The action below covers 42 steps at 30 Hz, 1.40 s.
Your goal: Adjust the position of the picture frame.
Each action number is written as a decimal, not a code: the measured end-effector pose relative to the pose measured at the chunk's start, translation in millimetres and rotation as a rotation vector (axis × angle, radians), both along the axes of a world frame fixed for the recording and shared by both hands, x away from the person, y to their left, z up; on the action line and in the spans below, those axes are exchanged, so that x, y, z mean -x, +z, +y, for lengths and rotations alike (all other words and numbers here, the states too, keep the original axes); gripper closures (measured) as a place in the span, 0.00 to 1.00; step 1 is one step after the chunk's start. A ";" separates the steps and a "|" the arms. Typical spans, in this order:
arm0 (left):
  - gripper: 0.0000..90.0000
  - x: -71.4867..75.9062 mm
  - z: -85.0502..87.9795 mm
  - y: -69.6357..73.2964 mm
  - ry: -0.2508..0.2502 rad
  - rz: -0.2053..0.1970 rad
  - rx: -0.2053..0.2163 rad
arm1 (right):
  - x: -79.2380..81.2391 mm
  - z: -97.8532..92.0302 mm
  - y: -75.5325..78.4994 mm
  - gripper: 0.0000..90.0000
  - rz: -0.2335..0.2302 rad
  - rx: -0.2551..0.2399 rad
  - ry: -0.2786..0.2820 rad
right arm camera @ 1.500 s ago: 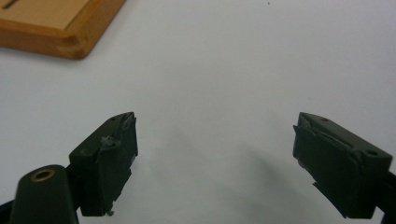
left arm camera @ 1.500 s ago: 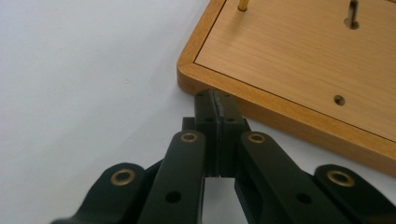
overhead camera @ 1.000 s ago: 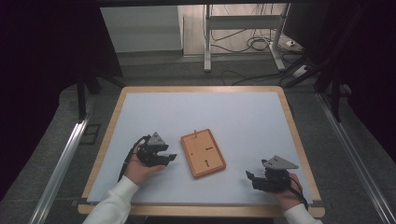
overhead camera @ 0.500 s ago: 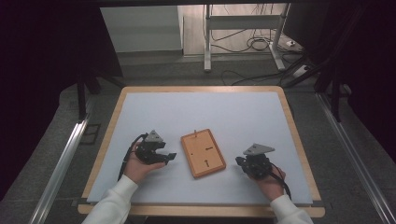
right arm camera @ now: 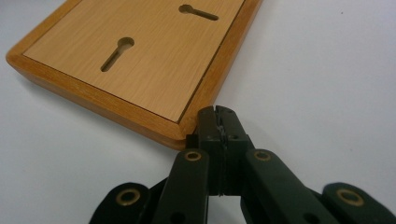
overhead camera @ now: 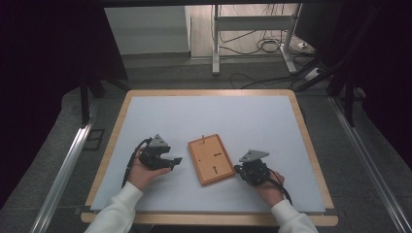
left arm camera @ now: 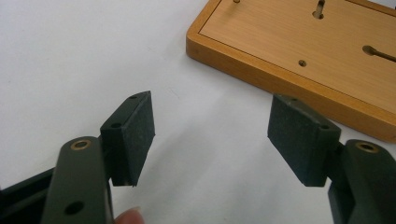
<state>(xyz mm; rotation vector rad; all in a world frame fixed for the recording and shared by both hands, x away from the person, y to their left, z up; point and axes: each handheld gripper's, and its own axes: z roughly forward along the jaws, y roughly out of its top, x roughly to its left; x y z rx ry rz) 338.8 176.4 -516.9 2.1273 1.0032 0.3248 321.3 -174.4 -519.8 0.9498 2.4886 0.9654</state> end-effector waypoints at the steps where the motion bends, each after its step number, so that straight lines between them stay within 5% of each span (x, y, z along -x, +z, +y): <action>1: 0.35 -0.2 -0.2 -0.3 -0.001 0.000 -0.001 | -0.2 -0.6 -0.1 1.00 0.001 -0.001 0.002; 9: 0.35 -0.8 -1.0 -1.7 -0.003 0.004 -0.005 | 2.6 -1.1 -2.2 1.00 0.022 -0.043 0.012; 26: 0.34 -1.5 0.9 -1.8 -0.005 0.006 -0.001 | 26.5 29.5 -5.8 1.00 0.059 -0.056 0.150; 31: 0.34 -1.3 1.0 -1.7 -0.007 0.006 0.000 | 32.9 38.3 -6.7 1.00 0.015 0.002 0.175; 42: 0.34 -1.2 4.9 0.0 -0.006 -0.004 0.008 | 37.3 13.3 4.3 0.97 -0.025 -0.070 0.144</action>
